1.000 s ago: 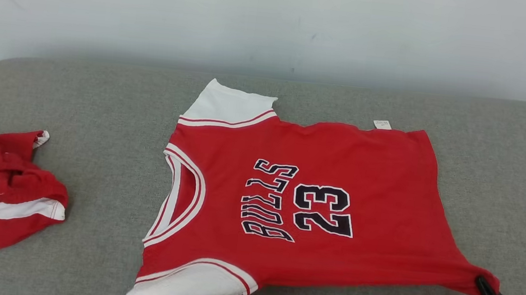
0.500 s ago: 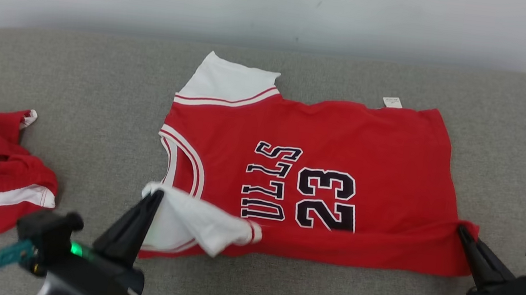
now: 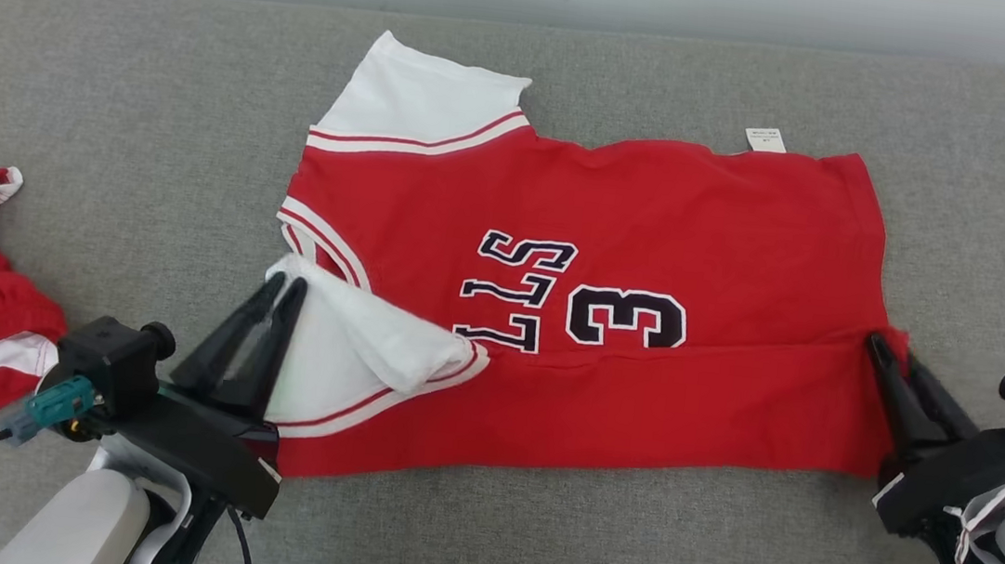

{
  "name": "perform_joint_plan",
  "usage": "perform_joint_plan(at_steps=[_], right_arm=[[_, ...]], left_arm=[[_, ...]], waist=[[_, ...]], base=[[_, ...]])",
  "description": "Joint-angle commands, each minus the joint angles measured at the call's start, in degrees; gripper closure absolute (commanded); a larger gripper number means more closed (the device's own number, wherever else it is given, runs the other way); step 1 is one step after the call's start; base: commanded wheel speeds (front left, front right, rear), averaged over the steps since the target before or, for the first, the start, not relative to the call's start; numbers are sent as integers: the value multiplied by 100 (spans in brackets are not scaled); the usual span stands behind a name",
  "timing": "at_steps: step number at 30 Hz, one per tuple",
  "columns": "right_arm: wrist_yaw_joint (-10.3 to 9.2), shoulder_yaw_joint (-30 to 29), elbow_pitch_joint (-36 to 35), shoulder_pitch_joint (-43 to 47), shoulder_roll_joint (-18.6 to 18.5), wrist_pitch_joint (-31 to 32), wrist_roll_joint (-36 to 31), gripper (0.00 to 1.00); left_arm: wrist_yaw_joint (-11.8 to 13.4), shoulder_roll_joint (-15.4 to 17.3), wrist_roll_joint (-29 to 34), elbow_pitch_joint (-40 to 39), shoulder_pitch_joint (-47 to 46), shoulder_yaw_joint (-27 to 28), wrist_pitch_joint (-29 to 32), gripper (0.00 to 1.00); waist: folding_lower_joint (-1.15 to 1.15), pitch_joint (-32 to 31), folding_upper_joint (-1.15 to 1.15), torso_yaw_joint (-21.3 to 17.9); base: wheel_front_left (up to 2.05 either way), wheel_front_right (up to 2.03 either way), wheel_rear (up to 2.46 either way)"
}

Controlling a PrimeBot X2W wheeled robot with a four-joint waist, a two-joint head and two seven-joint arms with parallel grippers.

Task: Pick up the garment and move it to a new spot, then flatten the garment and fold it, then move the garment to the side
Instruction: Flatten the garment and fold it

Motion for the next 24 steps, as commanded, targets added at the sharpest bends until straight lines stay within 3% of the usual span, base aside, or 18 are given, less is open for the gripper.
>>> perform_joint_plan(at_steps=[1, 8, 14, 20, 24], right_arm=[[-11, -71, -21, -21, 25, -30, -51, 0], [-11, -1024, -690, 753, 13, -21, -388, 0], [-11, -1855, -1326, 1805, 208, -20, -770, 0], [-11, -2107, -1541, 2359, 509, -21, -919, 0], [-11, -1997, -1383, 2387, 688, -21, -803, 0]], left_arm=[[-32, -27, -21, 53, -50, 6, -61, 0], [115, -117, -156, 22, 449, 284, -345, 0], [449, -214, -584, -257, 1387, 390, -180, 0], [709, -334, -994, -221, 1841, 338, 301, 0], [762, -362, -1041, 141, 1563, 274, 576, 0]], waist=[[-2, 27, -1, -23], [-2, -85, -1, -72], [-2, -220, -1, -121], [-2, -256, -1, -117], [-2, -236, -1, -84]], base=[[0, 0, 0], [0, 0, 0], [0, 0, 0], [0, 0, 0], [0, 0, 0]])
